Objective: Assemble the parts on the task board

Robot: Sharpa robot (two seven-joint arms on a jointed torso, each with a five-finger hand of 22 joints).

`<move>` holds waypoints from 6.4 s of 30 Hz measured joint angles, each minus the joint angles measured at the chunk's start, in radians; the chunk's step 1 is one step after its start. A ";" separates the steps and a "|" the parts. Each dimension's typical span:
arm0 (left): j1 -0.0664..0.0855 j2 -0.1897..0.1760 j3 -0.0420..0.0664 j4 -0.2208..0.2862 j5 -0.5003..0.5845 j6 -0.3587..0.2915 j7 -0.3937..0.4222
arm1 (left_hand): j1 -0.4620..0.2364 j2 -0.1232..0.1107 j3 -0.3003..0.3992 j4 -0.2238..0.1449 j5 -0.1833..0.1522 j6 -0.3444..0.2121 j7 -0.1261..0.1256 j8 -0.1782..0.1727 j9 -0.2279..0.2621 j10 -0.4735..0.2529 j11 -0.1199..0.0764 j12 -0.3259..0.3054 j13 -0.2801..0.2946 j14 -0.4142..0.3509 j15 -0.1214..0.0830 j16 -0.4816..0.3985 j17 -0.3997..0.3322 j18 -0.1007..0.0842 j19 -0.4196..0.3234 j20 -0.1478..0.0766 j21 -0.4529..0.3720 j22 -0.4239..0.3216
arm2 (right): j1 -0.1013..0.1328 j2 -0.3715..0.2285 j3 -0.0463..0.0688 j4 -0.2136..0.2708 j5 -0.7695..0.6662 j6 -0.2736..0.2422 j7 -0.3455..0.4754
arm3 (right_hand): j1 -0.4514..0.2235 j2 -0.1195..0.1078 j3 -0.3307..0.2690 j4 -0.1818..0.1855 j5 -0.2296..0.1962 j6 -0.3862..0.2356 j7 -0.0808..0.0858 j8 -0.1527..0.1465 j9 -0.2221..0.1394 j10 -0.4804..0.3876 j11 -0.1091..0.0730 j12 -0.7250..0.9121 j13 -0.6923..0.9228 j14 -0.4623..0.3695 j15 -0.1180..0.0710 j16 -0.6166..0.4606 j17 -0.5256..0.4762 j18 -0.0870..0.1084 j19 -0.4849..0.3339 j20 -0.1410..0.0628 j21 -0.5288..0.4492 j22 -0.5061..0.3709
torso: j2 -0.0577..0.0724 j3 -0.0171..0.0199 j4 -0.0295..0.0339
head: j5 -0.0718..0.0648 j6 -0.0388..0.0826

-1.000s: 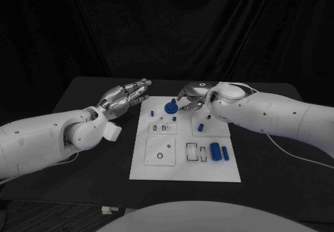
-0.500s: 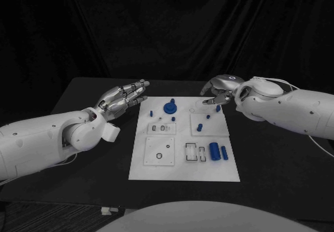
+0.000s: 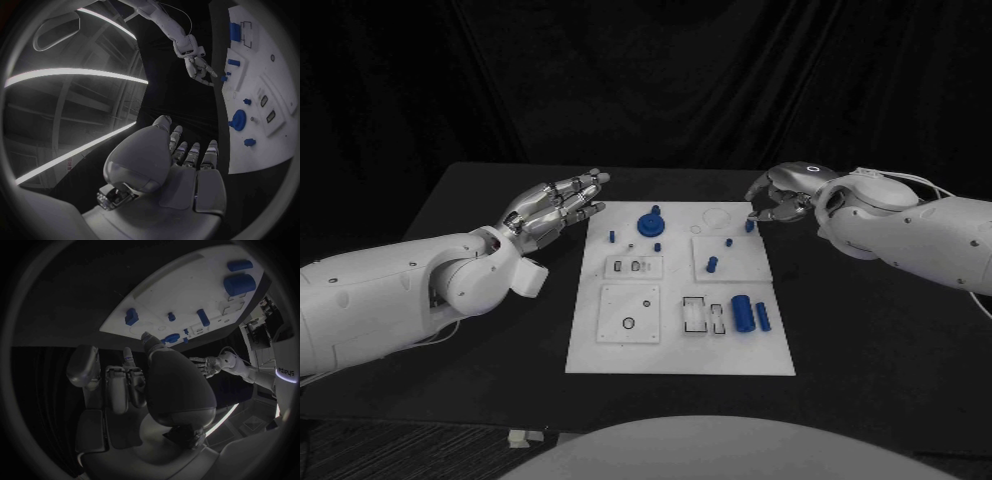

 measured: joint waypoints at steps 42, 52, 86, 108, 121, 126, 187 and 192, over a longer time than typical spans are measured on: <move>-0.002 -0.010 0.000 0.004 0.000 0.001 0.000 | 0.000 0.000 0.006 -0.006 0.004 0.000 0.000 0.000 0.000 0.000 0.000 0.000 0.000 0.000 0.000 0.000 0.001 0.000 0.000 0.000 0.000 0.000 | -0.035 0.040 0.000 -0.071 0.001 -0.001 0.001 | 0.030 -0.038 -0.009 0.093 -0.062 -0.027 0.005 0.018 0.017 0.000 0.000 0.000 0.000 0.000 0.000 0.000 0.000 0.000 0.000 0.000 -0.025 0.000 | -0.002 -0.0011 0.0024 | 0.003 0.000; -0.003 -0.010 0.000 0.002 0.000 0.002 0.000 | 0.000 0.000 0.006 -0.006 0.004 0.000 0.000 0.000 0.000 0.000 0.000 0.000 0.000 0.000 0.000 0.000 0.000 0.000 0.000 0.000 0.000 0.000 | -0.037 0.024 0.000 -0.043 0.001 -0.002 0.002 | 0.017 -0.052 -0.023 0.119 -0.128 -0.027 0.005 0.022 0.019 0.000 0.000 0.000 0.000 0.000 0.000 0.000 0.000 0.000 0.003 0.004 -0.029 0.000 | -0.002 -0.0011 0.0023 | 0.002 0.000; -0.006 -0.010 0.000 0.001 0.000 0.008 -0.001 | 0.000 0.000 0.013 -0.007 0.004 0.000 0.000 0.000 0.000 0.000 0.000 0.000 0.000 0.000 0.000 0.000 0.000 0.000 0.000 0.000 0.000 0.000 | -0.060 0.053 0.000 -0.083 0.001 0.012 0.000 | 0.095 -0.026 0.010 0.092 0.108 0.029 0.011 0.073 0.043 0.000 0.000 0.000 -0.001 0.000 0.000 0.000 -0.001 0.000 0.003 0.004 -0.049 0.000 | -0.002 -0.0010 0.0021 | 0.004 0.000; -0.007 -0.010 0.000 0.001 0.000 0.011 -0.003 | 0.000 0.000 0.012 -0.007 0.004 0.000 0.000 0.000 0.000 0.000 0.000 0.000 0.000 0.000 0.000 0.000 0.000 0.000 0.000 0.000 0.000 0.000 | -0.060 0.061 0.000 -0.091 0.001 -0.003 0.002 | 0.115 0.004 0.030 0.043 0.173 0.134 -0.005 0.145 0.114 0.004 -0.004 0.000 0.000 0.000 -0.007 0.000 -0.001 0.000 0.003 0.004 -0.064 0.000 | -0.002 -0.0013 0.0025 | 0.005 0.000; -0.007 -0.011 0.000 -0.001 0.000 0.012 -0.005 | 0.000 0.000 0.012 -0.007 0.004 0.000 0.000 0.000 0.000 0.000 0.000 0.000 0.000 0.000 0.000 0.000 0.001 0.000 0.000 0.000 0.000 0.000 | -0.038 0.032 0.000 0.072 0.002 -0.097 0.003 | 0.117 0.007 0.039 0.029 0.220 0.137 0.001 0.153 0.136 0.004 -0.004 0.000 0.000 0.000 -0.007 0.000 -0.001 0.000 0.007 0.000 -0.074 0.000 | -0.002 -0.0015 0.0022 | 0.013 0.000; -0.007 -0.007 0.000 -0.001 0.000 0.012 -0.005 | 0.003 -0.003 0.013 -0.008 0.008 0.000 0.000 0.000 0.000 0.000 0.000 0.000 0.000 0.000 0.000 0.000 0.000 0.000 0.000 0.000 0.000 0.000 | -0.031 0.041 0.001 0.141 0.002 -0.123 0.003 | 0.117 0.006 0.040 0.023 0.234 0.137 0.001 0.153 0.141 0.004 -0.004 0.000 0.000 0.000 -0.007 0.000 -0.001 0.000 0.007 0.000 -0.074 0.000 | -0.003 -0.0016 0.0016 | 0.014 0.000; -0.008 -0.001 0.000 -0.003 -0.010 0.025 -0.009 | 0.004 -0.004 0.019 -0.014 0.008 0.000 0.000 0.000 0.000 -0.001 0.006 0.000 0.000 0.004 0.004 0.000 0.000 0.000 0.004 0.004 0.000 0.000 | -0.104 0.240 0.003 0.166 -0.038 0.018 -0.090 | 0.109 -0.002 0.053 0.005 0.215 0.112 0.024 0.122 0.146 0.000 0.022 0.000 -0.001 0.001 0.008 0.000 -0.001 0.000 0.000 0.007 -0.117 0.000 | -0.002 -0.0013 0.0028 | 0.028 0.000; -0.008 -0.001 0.000 -0.003 -0.010 0.025 -0.010 | 0.004 -0.004 0.019 -0.014 0.008 0.000 0.000 0.000 0.000 -0.001 0.006 0.000 0.000 0.004 0.004 0.000 0.000 0.000 0.004 0.004 0.000 0.000 | -0.107 0.244 0.003 0.163 -0.038 0.022 -0.091 | 0.102 -0.002 0.053 -0.001 0.200 0.099 0.026 0.115 0.144 0.000 0.022 0.000 -0.001 0.001 0.008 0.000 -0.001 0.000 0.000 0.007 -0.121 0.000 | -0.002 -0.0013 0.0023 | 0.028 0.000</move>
